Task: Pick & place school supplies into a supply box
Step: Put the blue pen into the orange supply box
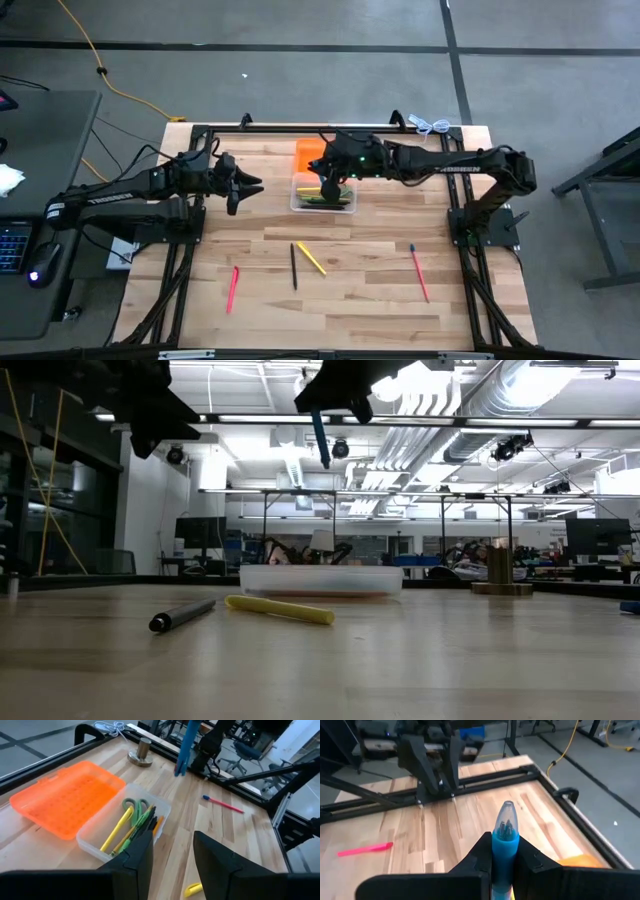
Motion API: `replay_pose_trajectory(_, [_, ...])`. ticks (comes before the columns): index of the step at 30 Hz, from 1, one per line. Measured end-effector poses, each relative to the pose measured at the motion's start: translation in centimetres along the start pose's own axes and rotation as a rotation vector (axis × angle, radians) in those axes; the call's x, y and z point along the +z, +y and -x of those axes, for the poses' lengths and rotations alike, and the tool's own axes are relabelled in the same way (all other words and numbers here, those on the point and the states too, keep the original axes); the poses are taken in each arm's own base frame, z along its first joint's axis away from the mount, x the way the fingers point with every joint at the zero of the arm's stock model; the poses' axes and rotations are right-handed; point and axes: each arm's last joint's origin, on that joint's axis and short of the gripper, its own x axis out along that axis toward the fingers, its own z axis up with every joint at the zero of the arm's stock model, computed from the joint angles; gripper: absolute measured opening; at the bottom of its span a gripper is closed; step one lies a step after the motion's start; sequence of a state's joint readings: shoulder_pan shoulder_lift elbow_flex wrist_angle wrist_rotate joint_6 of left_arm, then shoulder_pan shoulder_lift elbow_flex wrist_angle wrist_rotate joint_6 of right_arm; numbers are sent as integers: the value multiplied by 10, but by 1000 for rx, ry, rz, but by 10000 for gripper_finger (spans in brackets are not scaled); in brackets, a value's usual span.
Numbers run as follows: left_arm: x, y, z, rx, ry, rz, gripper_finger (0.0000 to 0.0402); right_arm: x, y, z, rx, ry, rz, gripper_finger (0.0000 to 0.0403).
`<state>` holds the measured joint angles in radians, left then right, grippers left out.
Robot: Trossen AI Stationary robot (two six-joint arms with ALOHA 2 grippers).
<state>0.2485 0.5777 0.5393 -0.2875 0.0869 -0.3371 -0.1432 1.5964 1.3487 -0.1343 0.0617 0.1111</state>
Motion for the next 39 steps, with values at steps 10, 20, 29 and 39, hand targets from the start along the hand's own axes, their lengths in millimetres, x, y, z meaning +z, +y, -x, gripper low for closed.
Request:
replay_pose_trajectory(10, [-1, 0, 0, -1, 7, 0, 168, -3, 2, -34, -9, 136, 54, 17])
replay_pose_trajectory(20, [-1, 0, 0, -7, 9, -18, 168, 13, 5, -65, -11, 293, 167, 17])
replay_pose_trajectory(29, [-2, 0, 0, -3, 23, -28, 168, 12, 5, -66, -31, 313, 178, 17])
replay_pose_trajectory(39, [-3, 1, 0, 0, 32, -38, 168, -2, 4, -78, -31, 380, 179, 17])
